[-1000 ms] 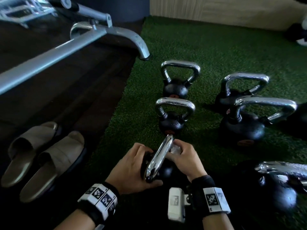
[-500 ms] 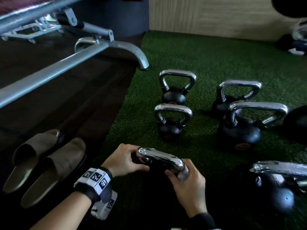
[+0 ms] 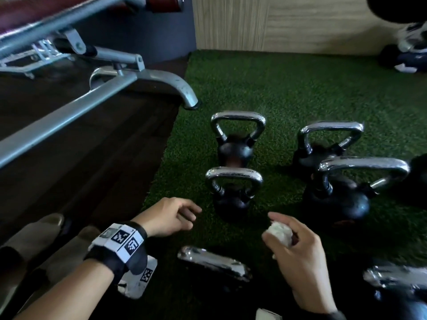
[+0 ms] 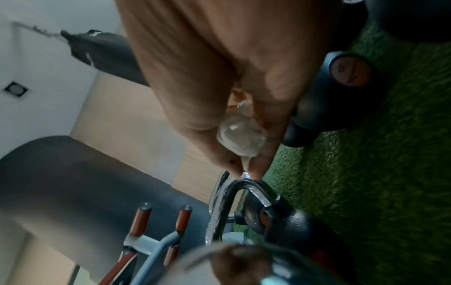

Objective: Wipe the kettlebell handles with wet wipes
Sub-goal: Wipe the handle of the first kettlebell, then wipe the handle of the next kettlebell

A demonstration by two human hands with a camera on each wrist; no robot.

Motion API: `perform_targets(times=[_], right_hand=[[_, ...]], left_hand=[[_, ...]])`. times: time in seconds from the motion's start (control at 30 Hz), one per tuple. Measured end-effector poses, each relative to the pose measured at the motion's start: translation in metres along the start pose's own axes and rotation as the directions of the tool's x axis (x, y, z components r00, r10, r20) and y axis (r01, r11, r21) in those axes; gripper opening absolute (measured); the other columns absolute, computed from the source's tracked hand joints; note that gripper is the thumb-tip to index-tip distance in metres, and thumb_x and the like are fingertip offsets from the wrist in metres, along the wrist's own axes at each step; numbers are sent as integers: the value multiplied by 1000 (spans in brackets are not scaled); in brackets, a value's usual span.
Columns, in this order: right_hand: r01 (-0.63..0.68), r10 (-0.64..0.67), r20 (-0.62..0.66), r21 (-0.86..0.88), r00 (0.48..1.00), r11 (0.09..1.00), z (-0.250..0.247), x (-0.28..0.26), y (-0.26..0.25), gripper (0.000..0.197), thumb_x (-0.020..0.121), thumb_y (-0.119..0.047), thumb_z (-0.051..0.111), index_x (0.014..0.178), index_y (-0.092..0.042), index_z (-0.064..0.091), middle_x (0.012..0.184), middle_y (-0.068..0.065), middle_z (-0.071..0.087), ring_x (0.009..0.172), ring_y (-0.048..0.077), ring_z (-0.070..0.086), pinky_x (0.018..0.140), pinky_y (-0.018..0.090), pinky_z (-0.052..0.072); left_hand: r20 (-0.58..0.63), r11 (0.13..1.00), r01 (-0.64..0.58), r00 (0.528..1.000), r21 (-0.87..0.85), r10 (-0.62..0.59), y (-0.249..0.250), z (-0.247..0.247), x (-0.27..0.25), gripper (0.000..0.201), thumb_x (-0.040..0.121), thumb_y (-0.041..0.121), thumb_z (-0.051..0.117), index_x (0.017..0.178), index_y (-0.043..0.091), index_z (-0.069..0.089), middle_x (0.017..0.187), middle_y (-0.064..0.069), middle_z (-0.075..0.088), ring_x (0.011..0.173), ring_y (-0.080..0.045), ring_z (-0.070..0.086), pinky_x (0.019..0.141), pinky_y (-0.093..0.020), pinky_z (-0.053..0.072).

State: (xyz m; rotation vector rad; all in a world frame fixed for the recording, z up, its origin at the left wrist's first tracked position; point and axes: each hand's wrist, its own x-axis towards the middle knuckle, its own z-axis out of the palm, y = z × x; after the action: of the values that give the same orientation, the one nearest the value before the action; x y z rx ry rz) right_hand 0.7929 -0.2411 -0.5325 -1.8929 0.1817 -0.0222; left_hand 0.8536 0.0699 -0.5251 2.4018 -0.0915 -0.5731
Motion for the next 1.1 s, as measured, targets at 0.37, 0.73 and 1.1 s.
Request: perform_targets(times=[0.37,0.73,1.1], right_hand=[[-73,100,-188,147,977,986,5,48,-19,22,78,-30,89,92,-31,71,90,-8,76,81,9,73,70,35,60],[77,-50,-190,137,980,988,18,85,-67,24,79,-21,89,96,-32,77,84,-6,79,74,16,76,76,51,64],[320,-329,-96,-103,939,942,39,106,-80,22,81,-26,85,102,-29,83,107,-15,71,97,4,71,77,24,61]], left_hand=[[131,985,147,979,92,-158,27,-39,60,67,85,33,83,143,30,50,123,14,68,100,-5,68,81,-18,53],[135,989,137,981,47,-142,21,-57,48,66,83,36,83,140,38,50,127,14,64,97,-14,75,88,-41,62],[56,933,103,994,-344,-90,4,25,93,67,65,66,86,122,46,58,125,26,64,120,4,57,108,-25,43]])
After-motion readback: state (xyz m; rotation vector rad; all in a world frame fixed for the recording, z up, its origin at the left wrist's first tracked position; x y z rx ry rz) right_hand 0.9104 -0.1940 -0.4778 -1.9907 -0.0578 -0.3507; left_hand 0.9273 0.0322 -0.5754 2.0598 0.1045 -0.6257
